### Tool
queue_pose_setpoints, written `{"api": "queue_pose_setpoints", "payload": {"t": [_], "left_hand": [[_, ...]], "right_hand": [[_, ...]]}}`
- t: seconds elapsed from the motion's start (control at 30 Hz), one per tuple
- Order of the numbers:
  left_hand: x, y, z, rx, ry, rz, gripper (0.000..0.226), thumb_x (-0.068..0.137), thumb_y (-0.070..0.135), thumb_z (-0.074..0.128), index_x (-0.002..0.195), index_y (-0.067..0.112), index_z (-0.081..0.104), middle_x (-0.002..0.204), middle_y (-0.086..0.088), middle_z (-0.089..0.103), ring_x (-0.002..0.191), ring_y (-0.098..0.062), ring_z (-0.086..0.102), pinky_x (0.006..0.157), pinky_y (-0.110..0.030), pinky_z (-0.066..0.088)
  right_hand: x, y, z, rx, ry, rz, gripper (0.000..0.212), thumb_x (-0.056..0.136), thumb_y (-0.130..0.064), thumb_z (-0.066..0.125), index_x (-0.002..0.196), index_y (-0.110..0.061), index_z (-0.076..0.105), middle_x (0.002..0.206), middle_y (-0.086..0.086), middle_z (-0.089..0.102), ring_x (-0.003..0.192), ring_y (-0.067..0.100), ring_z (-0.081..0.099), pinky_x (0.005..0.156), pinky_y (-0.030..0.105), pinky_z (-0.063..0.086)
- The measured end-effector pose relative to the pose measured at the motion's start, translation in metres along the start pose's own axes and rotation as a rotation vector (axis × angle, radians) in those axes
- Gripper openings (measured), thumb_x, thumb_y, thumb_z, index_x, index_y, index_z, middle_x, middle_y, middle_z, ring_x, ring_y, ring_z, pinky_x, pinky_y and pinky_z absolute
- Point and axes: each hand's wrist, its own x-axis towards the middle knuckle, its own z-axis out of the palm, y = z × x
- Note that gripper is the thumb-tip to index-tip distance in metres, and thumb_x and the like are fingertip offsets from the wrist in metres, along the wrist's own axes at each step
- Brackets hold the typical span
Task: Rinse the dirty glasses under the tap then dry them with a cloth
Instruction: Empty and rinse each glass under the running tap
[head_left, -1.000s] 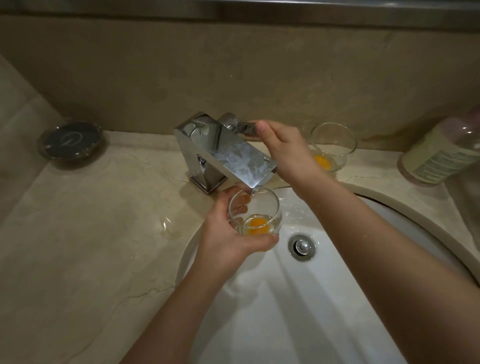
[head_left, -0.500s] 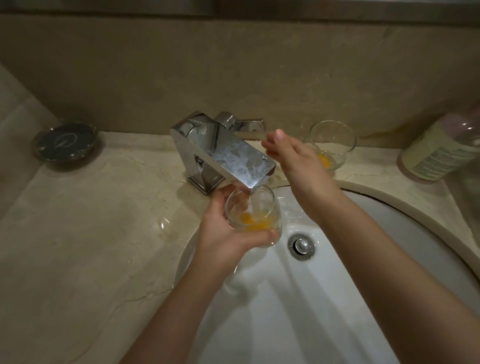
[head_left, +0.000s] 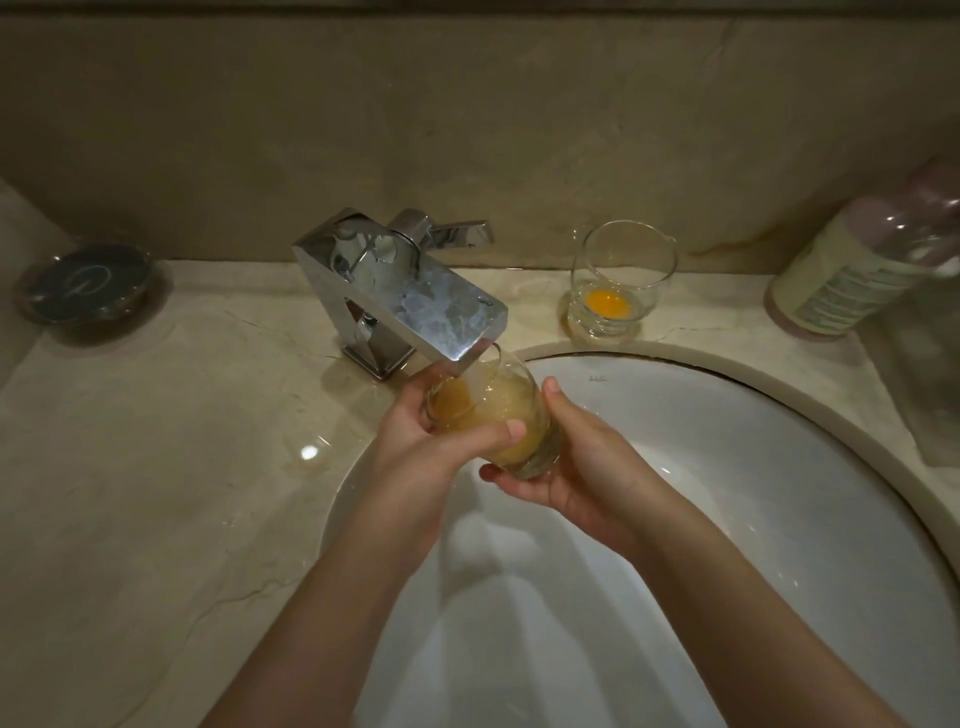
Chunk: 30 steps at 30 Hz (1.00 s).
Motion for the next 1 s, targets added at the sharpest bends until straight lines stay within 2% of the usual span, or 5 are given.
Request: {"api": "queue_pose_setpoints", "payload": {"t": [0.13, 0.27, 0.63, 0.8, 1.0], "left_hand": [[0.001, 0.003, -0.007, 0.446, 0.068, 0.131, 0.053, 0.056, 0.021, 0.089, 0.101, 0.036, 0.065, 0.101, 0.013, 0.069, 0.092, -0.003, 0.067, 0.073, -0.014, 0.05], [0.002, 0.012, -0.008, 0.636, -0.123, 0.059, 0.012, 0.071, 0.036, 0.081, 0.076, 0.043, 0.072, 0.084, 0.019, 0.073, 0.081, 0.002, 0.068, 0.06, -0.02, 0.049], [0.005, 0.021, 0.007, 0.139, -0.123, -0.278, 0.025, 0.086, 0.006, 0.062, 0.11, 0.01, 0.071, 0.106, -0.009, 0.075, 0.09, -0.016, 0.07, 0.037, -0.009, 0.03], [0.009, 0.013, 0.008, 0.042, -0.108, -0.312, 0.031, 0.081, 0.01, 0.064, 0.111, 0.004, 0.069, 0.099, -0.009, 0.075, 0.089, -0.014, 0.072, 0.035, -0.007, 0.032], [0.008, 0.015, 0.007, -0.063, -0.177, -0.346, 0.024, 0.071, 0.013, 0.06, 0.089, 0.01, 0.077, 0.093, -0.007, 0.077, 0.078, -0.013, 0.075, 0.034, -0.005, 0.034]], "right_hand": [[0.002, 0.001, -0.01, -0.052, 0.072, -0.112, 0.039, 0.099, -0.037, 0.049, 0.117, -0.004, 0.061, 0.11, 0.015, 0.064, 0.083, 0.024, 0.068, 0.063, 0.028, 0.057], [0.004, -0.003, -0.014, -0.173, 0.09, -0.183, 0.032, 0.096, -0.033, 0.054, 0.114, -0.007, 0.062, 0.1, 0.009, 0.068, 0.079, 0.02, 0.07, 0.062, 0.027, 0.057], [0.0, -0.021, -0.017, -0.329, 0.054, -0.218, 0.029, 0.088, -0.025, 0.067, 0.116, -0.016, 0.065, 0.119, 0.008, 0.065, 0.091, 0.019, 0.072, 0.075, 0.034, 0.061], [0.0, -0.025, -0.019, -0.314, 0.006, -0.142, 0.021, 0.091, -0.022, 0.063, 0.107, -0.009, 0.064, 0.1, 0.011, 0.066, 0.078, 0.019, 0.071, 0.063, 0.03, 0.06], [-0.006, -0.021, -0.028, -0.343, -0.022, -0.206, 0.04, 0.074, -0.012, 0.075, 0.113, -0.013, 0.065, 0.119, 0.012, 0.062, 0.089, 0.023, 0.071, 0.071, 0.034, 0.06]]}}
